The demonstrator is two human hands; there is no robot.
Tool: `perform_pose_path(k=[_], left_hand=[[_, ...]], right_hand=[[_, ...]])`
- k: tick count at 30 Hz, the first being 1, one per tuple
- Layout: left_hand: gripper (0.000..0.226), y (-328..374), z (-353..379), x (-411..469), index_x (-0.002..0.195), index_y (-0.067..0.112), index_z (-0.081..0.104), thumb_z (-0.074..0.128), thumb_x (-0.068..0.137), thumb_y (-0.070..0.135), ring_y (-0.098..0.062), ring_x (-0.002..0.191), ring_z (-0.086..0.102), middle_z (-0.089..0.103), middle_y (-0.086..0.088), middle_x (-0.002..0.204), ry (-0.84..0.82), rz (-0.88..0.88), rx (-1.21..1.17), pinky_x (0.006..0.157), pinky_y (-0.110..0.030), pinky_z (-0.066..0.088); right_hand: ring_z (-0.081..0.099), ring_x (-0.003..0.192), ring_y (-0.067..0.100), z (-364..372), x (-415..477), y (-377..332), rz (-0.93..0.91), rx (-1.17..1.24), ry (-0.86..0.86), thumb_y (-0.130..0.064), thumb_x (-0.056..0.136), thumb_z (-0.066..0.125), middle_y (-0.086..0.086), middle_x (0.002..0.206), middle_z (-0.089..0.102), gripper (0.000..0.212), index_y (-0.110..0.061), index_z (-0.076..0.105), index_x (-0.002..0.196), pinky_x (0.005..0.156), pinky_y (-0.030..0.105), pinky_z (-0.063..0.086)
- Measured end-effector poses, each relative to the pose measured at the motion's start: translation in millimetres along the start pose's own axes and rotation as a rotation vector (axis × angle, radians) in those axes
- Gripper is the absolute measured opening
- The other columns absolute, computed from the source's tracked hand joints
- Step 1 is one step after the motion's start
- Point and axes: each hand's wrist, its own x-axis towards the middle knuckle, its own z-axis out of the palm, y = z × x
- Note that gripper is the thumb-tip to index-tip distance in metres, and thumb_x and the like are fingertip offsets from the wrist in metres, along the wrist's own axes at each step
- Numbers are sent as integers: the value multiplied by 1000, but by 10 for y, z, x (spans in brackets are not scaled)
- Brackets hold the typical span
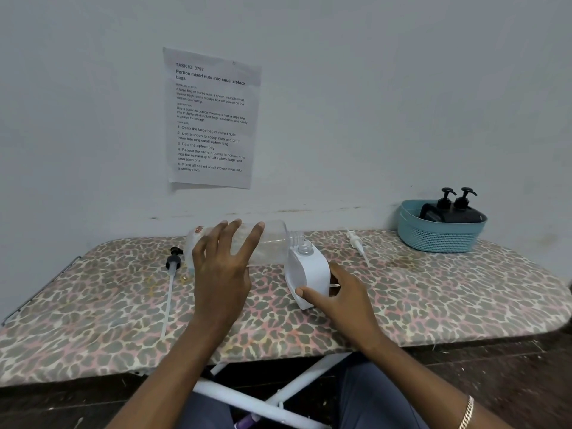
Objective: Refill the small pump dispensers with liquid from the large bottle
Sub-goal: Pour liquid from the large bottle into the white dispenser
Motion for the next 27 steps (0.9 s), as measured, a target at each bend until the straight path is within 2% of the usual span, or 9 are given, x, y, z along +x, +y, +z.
perform_pose_path(k=[10, 14, 19, 27], left_hand=[[97, 19, -49, 38, 150, 27, 57, 69, 65, -17, -37, 140, 47, 57, -14, 146, -15, 3, 22, 112, -52, 31], [98, 15, -71, 46, 150, 27, 57, 69, 64, -18, -37, 141, 47, 57, -14, 147, -17, 11, 39, 112, -51, 30], [99, 11, -77, 45, 151, 28, 56, 69, 64, -19, -37, 142, 46, 57, -14, 147, -21, 14, 50, 112, -51, 30], [97, 19, -82, 67, 151, 27, 57, 70, 67, -19, -37, 141, 46, 56, -15, 148, -22, 39, 64, 110, -51, 32]], right_hand=[[63, 106, -4, -2, -1, -4, 8, 15, -9, -47, 80, 88, -21, 121, 68, 62, -33, 63, 135, 73, 8, 52], [64, 107, -4, 3, 2, 3, 4, 3, -5, -49, 79, 87, -23, 121, 68, 61, -36, 63, 134, 76, 9, 53], [61, 106, -13, 3, 1, 5, -4, 9, -7, -51, 80, 87, -23, 121, 68, 60, -38, 63, 133, 78, 10, 53], [62, 105, -11, -8, 5, 14, -12, 14, -9, -51, 79, 87, -24, 120, 69, 62, -36, 64, 134, 78, 11, 53]])
